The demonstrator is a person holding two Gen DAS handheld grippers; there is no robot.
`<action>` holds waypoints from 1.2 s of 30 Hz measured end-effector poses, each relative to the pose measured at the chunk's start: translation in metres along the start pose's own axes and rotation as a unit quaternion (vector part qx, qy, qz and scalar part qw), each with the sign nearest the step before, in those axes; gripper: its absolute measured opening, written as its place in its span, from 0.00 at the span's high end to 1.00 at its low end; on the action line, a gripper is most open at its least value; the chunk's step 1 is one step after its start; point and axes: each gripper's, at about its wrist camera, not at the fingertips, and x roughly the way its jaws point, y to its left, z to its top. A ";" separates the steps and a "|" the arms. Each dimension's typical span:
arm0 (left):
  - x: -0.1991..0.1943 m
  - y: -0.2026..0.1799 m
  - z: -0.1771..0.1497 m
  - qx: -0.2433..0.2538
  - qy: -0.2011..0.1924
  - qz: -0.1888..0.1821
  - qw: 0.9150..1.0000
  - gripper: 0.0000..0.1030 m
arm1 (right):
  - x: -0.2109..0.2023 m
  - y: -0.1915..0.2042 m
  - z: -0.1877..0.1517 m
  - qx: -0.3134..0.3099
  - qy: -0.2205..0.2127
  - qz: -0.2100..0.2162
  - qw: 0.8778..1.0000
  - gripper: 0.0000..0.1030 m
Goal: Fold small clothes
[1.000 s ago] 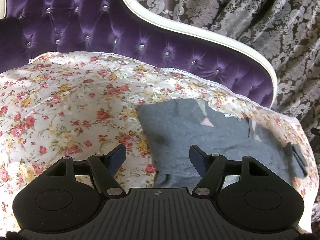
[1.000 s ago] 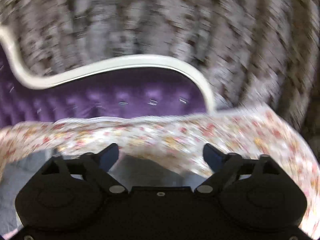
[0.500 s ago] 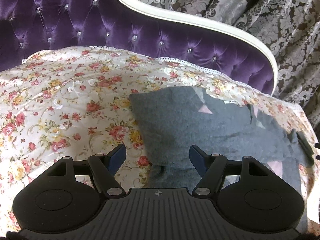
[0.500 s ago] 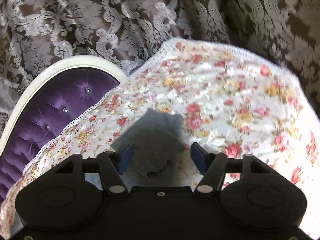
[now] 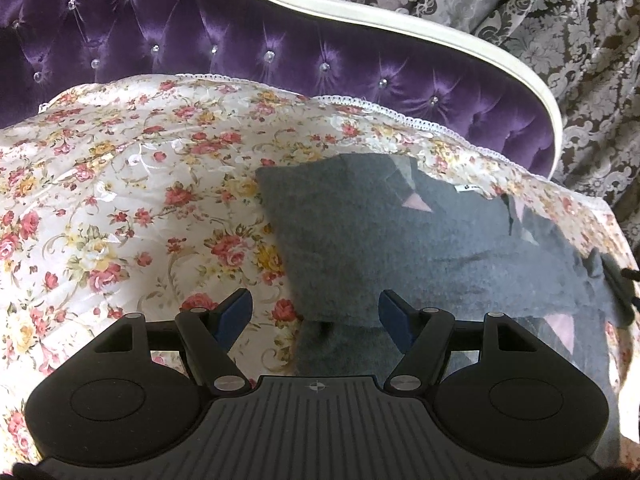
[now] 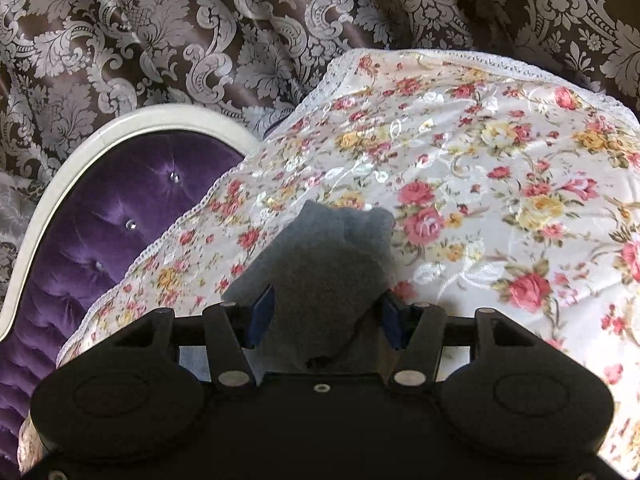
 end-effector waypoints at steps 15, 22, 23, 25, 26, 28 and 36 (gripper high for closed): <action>0.004 -0.002 -0.002 0.000 0.010 0.001 1.000 0.34 | -0.009 0.001 -0.007 0.005 -0.017 0.035 0.999 0.48; 0.004 -0.001 -0.002 -0.001 0.010 0.001 1.000 0.34 | -0.004 -0.005 -0.014 -0.003 -0.019 0.022 1.000 0.52; 0.004 -0.001 -0.002 -0.001 0.011 0.001 1.000 0.34 | -0.002 -0.003 -0.013 -0.011 -0.017 0.023 1.000 0.79; 0.004 -0.002 -0.002 0.001 0.012 0.001 1.000 0.34 | 0.001 0.002 -0.010 -0.024 -0.012 0.017 0.999 0.89; 0.004 -0.002 -0.002 0.001 0.012 0.001 1.000 0.34 | 0.001 0.003 -0.009 -0.027 -0.012 0.022 0.999 0.90; 0.004 -0.002 -0.002 0.001 0.012 0.001 1.000 0.34 | -0.004 0.011 -0.005 -0.042 -0.015 0.026 0.999 0.90; -0.005 0.001 0.002 -0.003 -0.003 -0.002 1.000 0.34 | -0.069 0.055 0.039 -0.117 -0.033 0.055 0.991 0.90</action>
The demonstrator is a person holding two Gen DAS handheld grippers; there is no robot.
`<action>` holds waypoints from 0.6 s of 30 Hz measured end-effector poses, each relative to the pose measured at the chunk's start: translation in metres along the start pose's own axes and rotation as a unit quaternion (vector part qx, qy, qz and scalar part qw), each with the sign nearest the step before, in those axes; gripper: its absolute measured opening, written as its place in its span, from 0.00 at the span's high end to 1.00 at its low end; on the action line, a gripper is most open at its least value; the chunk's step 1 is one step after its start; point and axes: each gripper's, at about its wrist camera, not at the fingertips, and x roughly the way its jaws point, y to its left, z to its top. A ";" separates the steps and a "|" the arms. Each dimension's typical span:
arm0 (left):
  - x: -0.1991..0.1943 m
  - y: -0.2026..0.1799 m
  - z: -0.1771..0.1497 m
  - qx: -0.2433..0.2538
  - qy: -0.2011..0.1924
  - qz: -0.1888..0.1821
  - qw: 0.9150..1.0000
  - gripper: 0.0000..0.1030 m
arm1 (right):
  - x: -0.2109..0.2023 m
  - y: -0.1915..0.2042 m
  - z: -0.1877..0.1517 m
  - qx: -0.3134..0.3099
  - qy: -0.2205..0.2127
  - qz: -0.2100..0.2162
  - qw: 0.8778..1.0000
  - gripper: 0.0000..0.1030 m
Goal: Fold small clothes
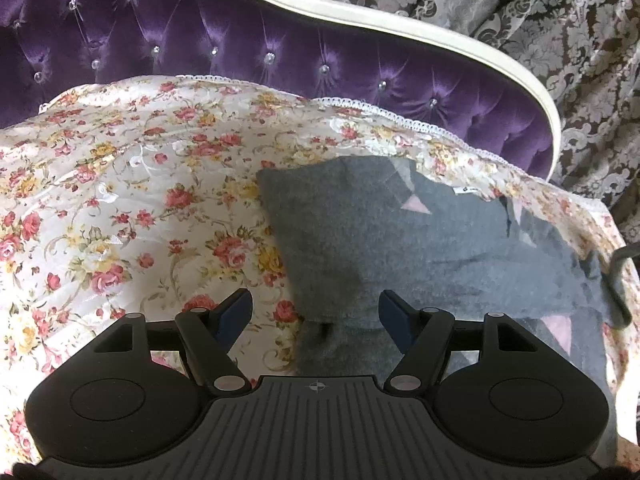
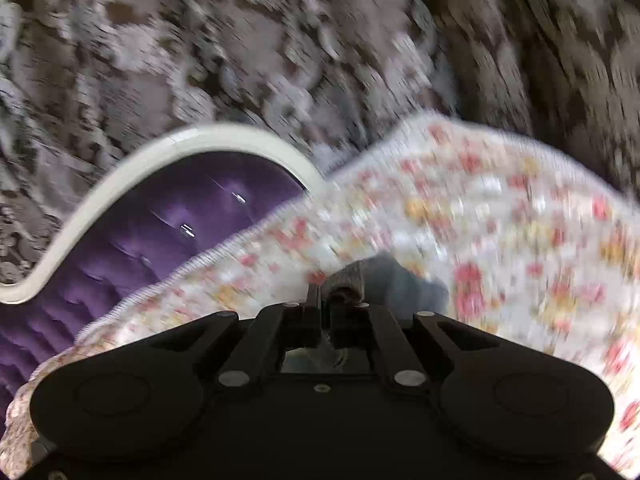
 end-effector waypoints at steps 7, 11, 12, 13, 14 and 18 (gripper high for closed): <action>-0.006 -0.001 0.003 -0.005 -0.005 -0.013 1.000 0.34 | -0.057 0.048 0.061 -0.057 -0.006 0.030 0.998 0.90; -0.012 -0.003 0.004 -0.003 -0.011 -0.022 1.000 0.34 | -0.082 0.078 0.079 -0.090 0.002 0.067 0.994 0.90; -0.013 -0.003 0.004 -0.003 -0.013 -0.024 1.000 0.34 | -0.089 0.089 0.082 -0.099 0.005 0.081 0.992 0.90; -0.015 -0.003 0.005 -0.005 -0.015 -0.026 1.000 0.34 | -0.093 0.098 0.083 -0.107 0.008 0.094 0.990 0.90; -0.016 -0.002 0.005 -0.006 -0.016 -0.027 0.999 0.34 | -0.098 0.110 0.084 -0.118 0.011 0.108 0.987 0.90; -0.019 0.003 0.008 -0.015 -0.022 -0.027 0.999 0.34 | -0.108 0.161 0.077 -0.152 0.026 0.162 0.975 0.90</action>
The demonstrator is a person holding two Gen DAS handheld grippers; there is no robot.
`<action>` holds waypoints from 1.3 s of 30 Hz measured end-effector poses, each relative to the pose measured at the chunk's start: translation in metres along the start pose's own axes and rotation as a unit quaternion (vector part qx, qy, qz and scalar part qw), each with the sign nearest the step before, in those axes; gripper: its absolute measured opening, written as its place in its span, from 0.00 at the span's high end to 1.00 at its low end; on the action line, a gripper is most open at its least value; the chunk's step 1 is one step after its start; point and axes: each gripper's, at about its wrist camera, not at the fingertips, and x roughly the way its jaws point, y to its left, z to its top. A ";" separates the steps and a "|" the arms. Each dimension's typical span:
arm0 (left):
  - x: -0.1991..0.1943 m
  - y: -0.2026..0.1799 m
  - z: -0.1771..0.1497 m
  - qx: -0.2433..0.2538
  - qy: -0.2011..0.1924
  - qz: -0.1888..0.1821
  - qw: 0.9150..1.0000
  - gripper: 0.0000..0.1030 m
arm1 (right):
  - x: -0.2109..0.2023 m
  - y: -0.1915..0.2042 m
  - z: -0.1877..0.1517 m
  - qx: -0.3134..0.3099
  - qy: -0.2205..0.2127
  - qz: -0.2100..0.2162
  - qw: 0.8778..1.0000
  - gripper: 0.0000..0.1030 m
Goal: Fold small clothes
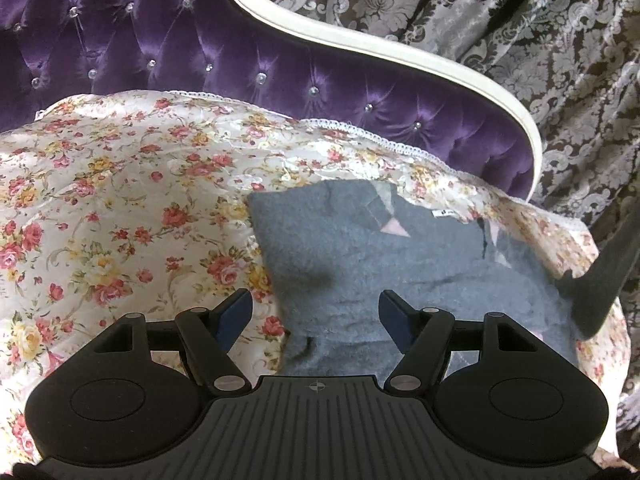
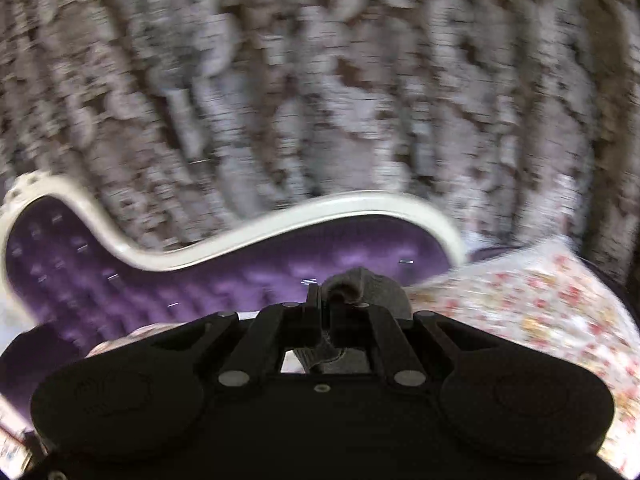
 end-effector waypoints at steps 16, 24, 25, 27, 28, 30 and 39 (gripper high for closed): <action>-0.012 0.018 0.010 -0.026 -0.014 -0.004 1.000 0.34 | 0.166 0.181 -0.088 -0.095 0.163 0.193 0.963 0.90; -0.009 0.024 0.012 -0.035 -0.013 0.001 0.999 0.34 | 0.223 0.213 -0.160 -0.117 0.220 0.199 0.948 0.82; -0.008 0.024 0.012 -0.036 -0.012 0.003 0.999 0.34 | 0.222 0.212 -0.165 -0.110 0.219 0.198 0.949 0.79; -0.007 0.025 0.012 -0.036 -0.010 0.005 0.999 0.34 | 0.224 0.207 -0.168 -0.099 0.217 0.204 0.949 0.60; -0.005 0.025 0.012 -0.037 -0.008 0.007 0.999 0.34 | 0.222 0.203 -0.169 -0.096 0.211 0.204 0.951 0.55; -0.003 0.025 0.012 -0.036 -0.007 0.008 0.999 0.34 | 0.219 0.190 -0.167 -0.083 0.201 0.200 0.955 0.55; 0.012 0.009 0.002 -0.006 0.012 0.012 1.000 0.34 | 0.192 0.058 -0.178 0.024 0.158 0.087 0.983 0.55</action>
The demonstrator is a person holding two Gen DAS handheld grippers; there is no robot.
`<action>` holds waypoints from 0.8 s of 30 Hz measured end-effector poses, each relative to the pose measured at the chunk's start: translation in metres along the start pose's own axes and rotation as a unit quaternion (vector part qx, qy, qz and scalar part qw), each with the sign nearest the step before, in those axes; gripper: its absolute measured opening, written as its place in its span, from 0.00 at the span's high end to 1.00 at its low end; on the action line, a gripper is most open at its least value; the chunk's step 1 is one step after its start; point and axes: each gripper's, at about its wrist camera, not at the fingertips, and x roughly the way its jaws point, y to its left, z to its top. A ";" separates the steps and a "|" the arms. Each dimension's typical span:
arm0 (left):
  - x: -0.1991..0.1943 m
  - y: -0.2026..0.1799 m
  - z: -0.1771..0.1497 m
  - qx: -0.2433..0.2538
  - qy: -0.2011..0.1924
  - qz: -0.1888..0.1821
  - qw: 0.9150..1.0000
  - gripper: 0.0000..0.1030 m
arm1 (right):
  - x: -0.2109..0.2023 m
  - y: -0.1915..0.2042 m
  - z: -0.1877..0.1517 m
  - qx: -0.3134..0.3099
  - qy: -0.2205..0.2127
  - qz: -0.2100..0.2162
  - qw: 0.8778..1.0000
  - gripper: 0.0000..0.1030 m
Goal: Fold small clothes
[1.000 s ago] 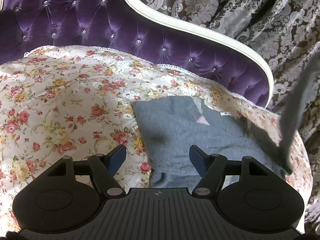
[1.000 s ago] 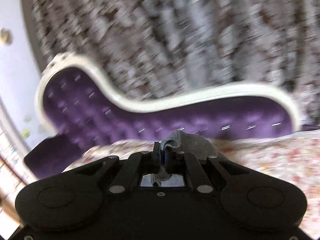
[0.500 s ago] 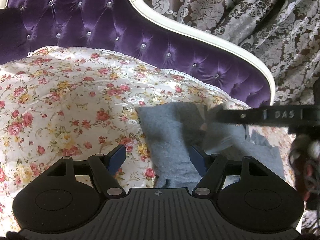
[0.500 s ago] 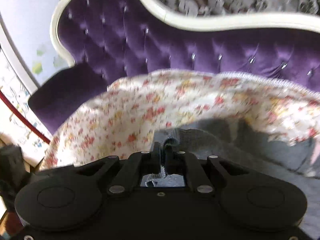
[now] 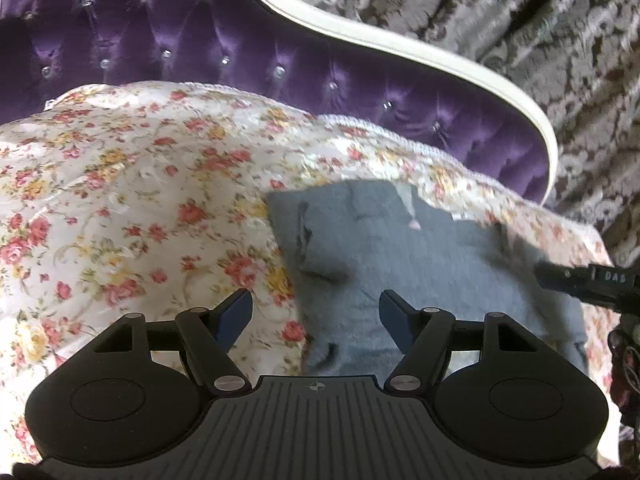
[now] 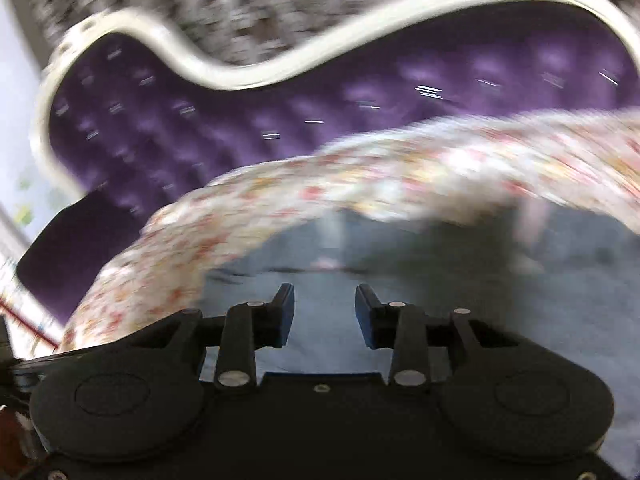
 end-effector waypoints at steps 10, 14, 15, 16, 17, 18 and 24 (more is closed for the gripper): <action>0.022 -0.024 -0.020 0.051 0.035 -0.001 0.998 0.33 | -0.061 -0.118 -0.031 0.083 -0.048 -0.200 0.975 0.54; 0.032 -0.029 -0.027 0.058 0.049 0.003 0.997 0.33 | -0.078 -0.122 -0.032 0.066 -0.089 -0.197 0.974 0.53; 0.033 -0.031 -0.029 0.064 0.045 0.008 0.997 0.33 | -0.079 -0.122 -0.031 0.066 -0.093 -0.185 0.976 0.53; 0.033 -0.034 -0.031 0.073 0.042 0.013 0.996 0.33 | -0.077 -0.122 -0.028 0.064 -0.093 -0.176 0.978 0.52; 0.033 -0.035 -0.031 0.079 0.041 0.015 0.996 0.33 | -0.075 -0.122 -0.025 0.061 -0.091 -0.174 0.979 0.52; 0.032 -0.035 -0.032 0.083 0.041 0.016 0.996 0.33 | -0.073 -0.123 -0.025 0.060 -0.089 -0.171 0.980 0.52; 0.031 -0.031 -0.029 0.062 0.045 0.006 0.997 0.33 | -0.093 -0.095 -0.046 -0.010 -0.085 -0.180 0.980 0.48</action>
